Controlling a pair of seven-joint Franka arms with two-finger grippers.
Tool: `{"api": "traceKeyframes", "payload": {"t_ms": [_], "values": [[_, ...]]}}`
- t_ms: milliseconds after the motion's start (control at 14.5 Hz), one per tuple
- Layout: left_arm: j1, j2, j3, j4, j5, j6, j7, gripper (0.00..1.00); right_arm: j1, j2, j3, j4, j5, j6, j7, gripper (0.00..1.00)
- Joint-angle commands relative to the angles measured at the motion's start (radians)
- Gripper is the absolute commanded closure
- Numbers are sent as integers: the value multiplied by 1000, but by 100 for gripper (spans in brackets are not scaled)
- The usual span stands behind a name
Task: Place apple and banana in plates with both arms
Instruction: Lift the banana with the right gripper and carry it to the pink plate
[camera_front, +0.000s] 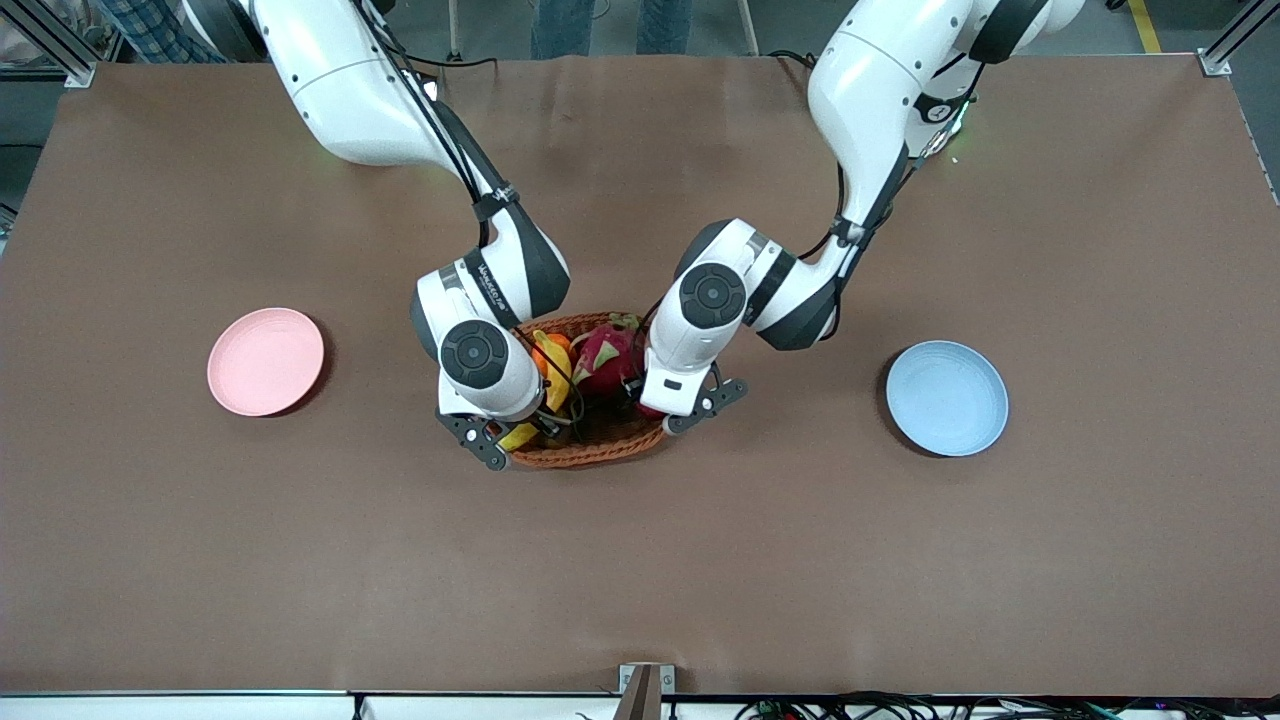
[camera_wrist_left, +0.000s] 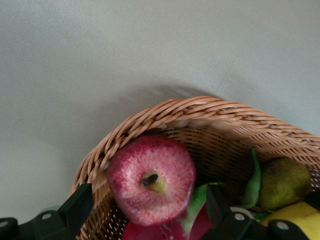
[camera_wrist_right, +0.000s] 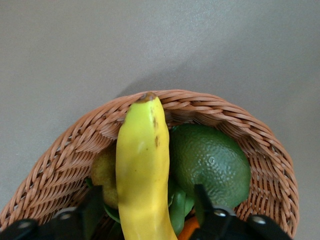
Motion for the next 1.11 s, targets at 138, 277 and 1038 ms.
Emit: {"api": "traceKeyframes", "payload": {"t_ms": [138,277,1038], "values": [[-8,33,12,24,-9,3,-9,0,-26,5,2,26,3,-27,-10,82],[-8,36,12,24,-11,3,-9,0,-78,-10,6,65,12,-72,-49,82],[-5,35,12,39,-40,6,-120,0,-462,-240,9,-103,114,-286,-865,88]]}}
